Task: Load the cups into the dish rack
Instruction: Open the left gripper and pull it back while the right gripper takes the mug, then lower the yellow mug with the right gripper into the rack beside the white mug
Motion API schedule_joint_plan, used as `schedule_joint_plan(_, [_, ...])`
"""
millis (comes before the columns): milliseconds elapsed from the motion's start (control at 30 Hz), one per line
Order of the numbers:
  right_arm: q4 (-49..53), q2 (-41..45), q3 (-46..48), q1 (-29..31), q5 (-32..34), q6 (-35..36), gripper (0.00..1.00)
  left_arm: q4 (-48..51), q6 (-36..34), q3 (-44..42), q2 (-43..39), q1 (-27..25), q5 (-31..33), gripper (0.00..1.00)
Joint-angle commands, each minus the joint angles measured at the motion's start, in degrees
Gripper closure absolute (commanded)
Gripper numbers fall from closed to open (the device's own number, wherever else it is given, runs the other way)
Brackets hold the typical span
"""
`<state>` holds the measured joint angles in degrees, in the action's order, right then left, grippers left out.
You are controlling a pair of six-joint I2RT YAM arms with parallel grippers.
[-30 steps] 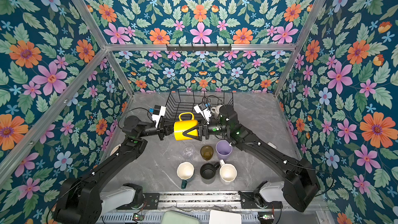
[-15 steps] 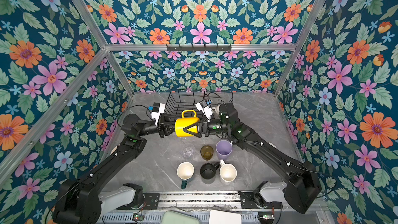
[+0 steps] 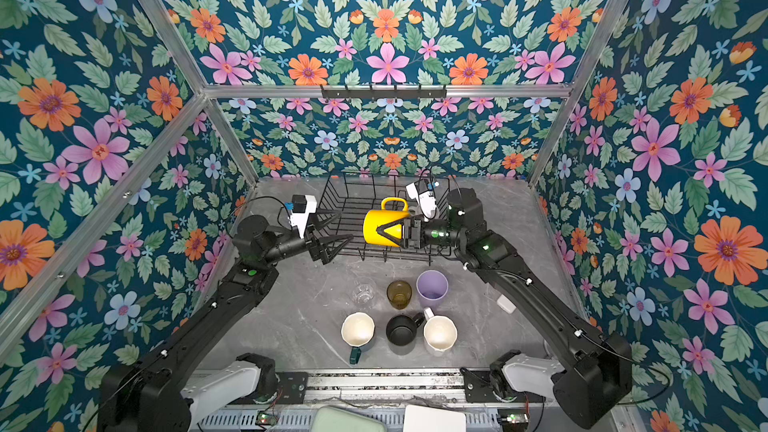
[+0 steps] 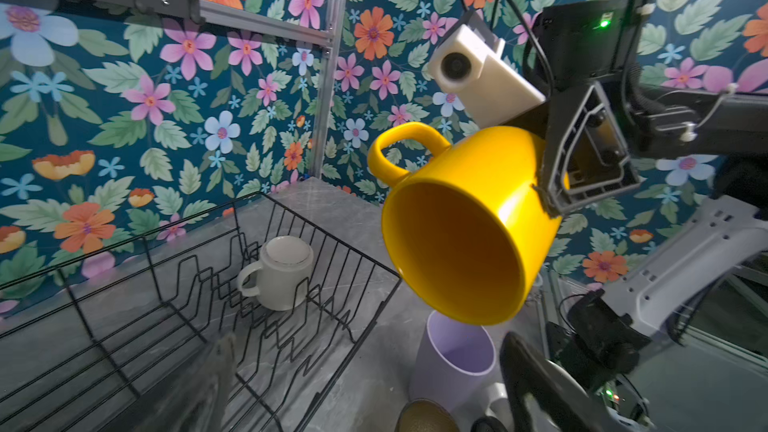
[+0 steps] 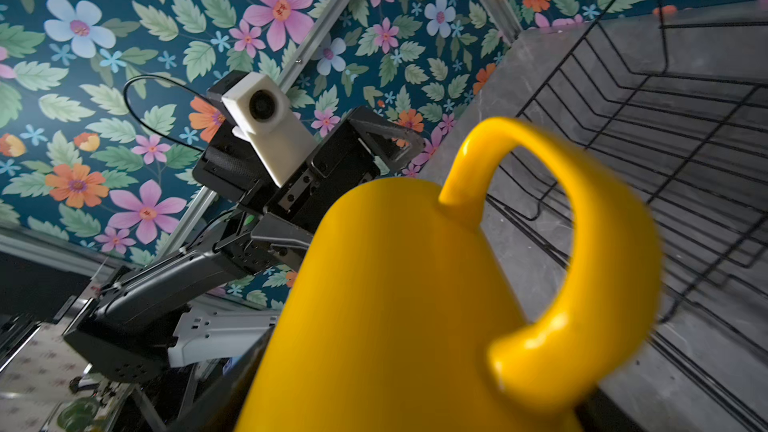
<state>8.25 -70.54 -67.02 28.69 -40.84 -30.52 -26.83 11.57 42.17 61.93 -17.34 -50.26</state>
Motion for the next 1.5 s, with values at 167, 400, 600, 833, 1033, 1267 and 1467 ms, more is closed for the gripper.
schedule_joint_plan(167, [20.29, -4.71, -13.02, -0.48, 12.88, 9.90, 1.00, 5.06, -4.32, -0.03, -2.71, 0.72, 31.32, 0.00])
schedule_joint_plan(400, [32.79, -14.77, -26.78, -0.63, 22.90, 16.22, 1.00, 2.80, -4.78, -3.23, -7.29, 1.52, 49.18, 0.00])
schedule_joint_plan(600, [39.16, -23.43, -36.50, -0.70, 28.57, 21.12, 1.00, 3.17, -5.43, -3.29, -8.05, 1.70, 51.01, 0.00])
schedule_joint_plan(833, [43.81, -32.80, -43.96, -0.95, 31.55, 23.95, 1.00, 3.63, -5.42, -3.15, -8.10, 2.05, 51.70, 0.00])
schedule_joint_plan(1033, [48.97, -41.07, -53.63, -1.01, 34.13, 26.16, 1.00, 3.55, -5.42, -3.24, -8.15, 2.45, 51.75, 0.00])
schedule_joint_plan(1267, [54.41, -50.98, -65.25, -1.14, 38.05, 27.87, 1.00, 3.54, -5.33, -3.37, -8.07, 2.84, 51.67, 0.00])
schedule_joint_plan(1467, [56.65, -57.74, -73.04, -1.17, 39.46, 28.38, 1.00, 3.45, -5.02, -3.34, -7.89, 3.17, 51.47, 0.00])
